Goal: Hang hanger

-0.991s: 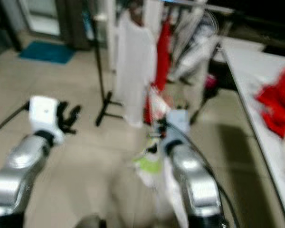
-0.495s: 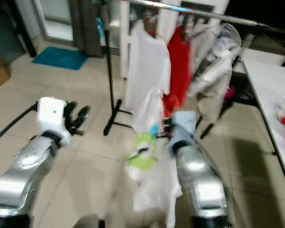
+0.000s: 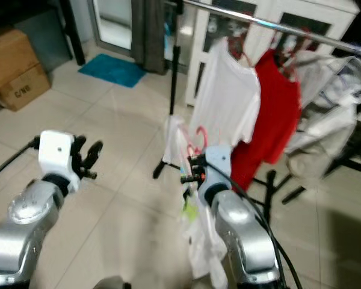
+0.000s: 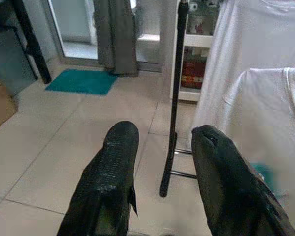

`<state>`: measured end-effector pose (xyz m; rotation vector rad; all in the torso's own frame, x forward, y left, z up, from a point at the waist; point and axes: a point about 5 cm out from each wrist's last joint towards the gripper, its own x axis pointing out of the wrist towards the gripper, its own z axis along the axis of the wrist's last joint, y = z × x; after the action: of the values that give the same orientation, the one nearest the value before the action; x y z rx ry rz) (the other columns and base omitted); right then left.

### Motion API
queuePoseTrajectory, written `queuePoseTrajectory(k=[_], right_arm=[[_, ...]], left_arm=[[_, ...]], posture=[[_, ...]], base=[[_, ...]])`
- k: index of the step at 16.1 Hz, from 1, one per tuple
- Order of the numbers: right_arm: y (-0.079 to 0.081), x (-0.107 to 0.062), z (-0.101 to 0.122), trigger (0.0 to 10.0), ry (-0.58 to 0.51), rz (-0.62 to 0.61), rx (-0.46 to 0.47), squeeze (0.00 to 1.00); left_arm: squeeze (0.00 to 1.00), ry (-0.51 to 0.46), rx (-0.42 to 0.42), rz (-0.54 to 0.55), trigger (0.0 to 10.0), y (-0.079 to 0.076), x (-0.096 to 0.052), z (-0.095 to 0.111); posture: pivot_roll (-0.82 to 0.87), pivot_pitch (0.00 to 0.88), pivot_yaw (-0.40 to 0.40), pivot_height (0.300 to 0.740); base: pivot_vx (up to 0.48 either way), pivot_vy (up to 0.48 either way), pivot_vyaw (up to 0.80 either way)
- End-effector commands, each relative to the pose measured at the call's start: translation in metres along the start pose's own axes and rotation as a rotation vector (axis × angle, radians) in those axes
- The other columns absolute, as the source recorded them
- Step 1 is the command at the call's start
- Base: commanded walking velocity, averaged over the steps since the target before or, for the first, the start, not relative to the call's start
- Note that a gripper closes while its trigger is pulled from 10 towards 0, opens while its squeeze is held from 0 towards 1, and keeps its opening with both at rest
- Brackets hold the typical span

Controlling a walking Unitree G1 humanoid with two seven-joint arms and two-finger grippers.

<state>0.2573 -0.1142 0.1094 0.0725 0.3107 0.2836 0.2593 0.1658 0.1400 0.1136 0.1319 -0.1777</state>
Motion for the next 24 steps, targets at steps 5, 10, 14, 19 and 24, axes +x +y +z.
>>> queuePoseTrajectory(k=[5,10,14,19,24], right_arm=[[-0.009,-0.002,0.007,10.0,-0.028,-0.035,-0.030,0.00],[-0.012,0.003,0.012,10.0,-0.057,-0.072,-0.027,0.00],[-0.007,0.008,0.019,10.0,-0.089,-0.067,0.001,0.00],[-0.009,0.008,0.017,10.0,-0.079,-0.077,0.035,0.00],[-0.010,0.007,0.019,10.0,-0.091,-0.086,0.022,0.00]], left_arm=[[0.00,-0.058,0.015,-0.060,10.0,-0.010,0.004,0.012],[0.00,-0.102,0.019,-0.053,10.0,-0.010,0.003,0.015],[0.00,-0.120,0.022,-0.057,10.0,-0.009,0.006,0.019],[0.00,-0.112,0.016,-0.063,10.0,-0.011,0.004,0.016],[0.00,-0.105,0.018,-0.070,10.0,-0.012,0.004,0.015]], posture=[[0.08,0.083,-0.070,0.740],[0.09,0.060,-0.080,0.740],[0.09,0.051,-0.083,0.740],[0.09,0.056,-0.084,0.740],[0.09,0.062,-0.084,0.740]], base=[[0.404,0.000,0.00],[0.405,0.000,0.00],[0.408,0.000,0.00],[0.412,0.000,-0.32],[0.411,0.000,-0.16]])
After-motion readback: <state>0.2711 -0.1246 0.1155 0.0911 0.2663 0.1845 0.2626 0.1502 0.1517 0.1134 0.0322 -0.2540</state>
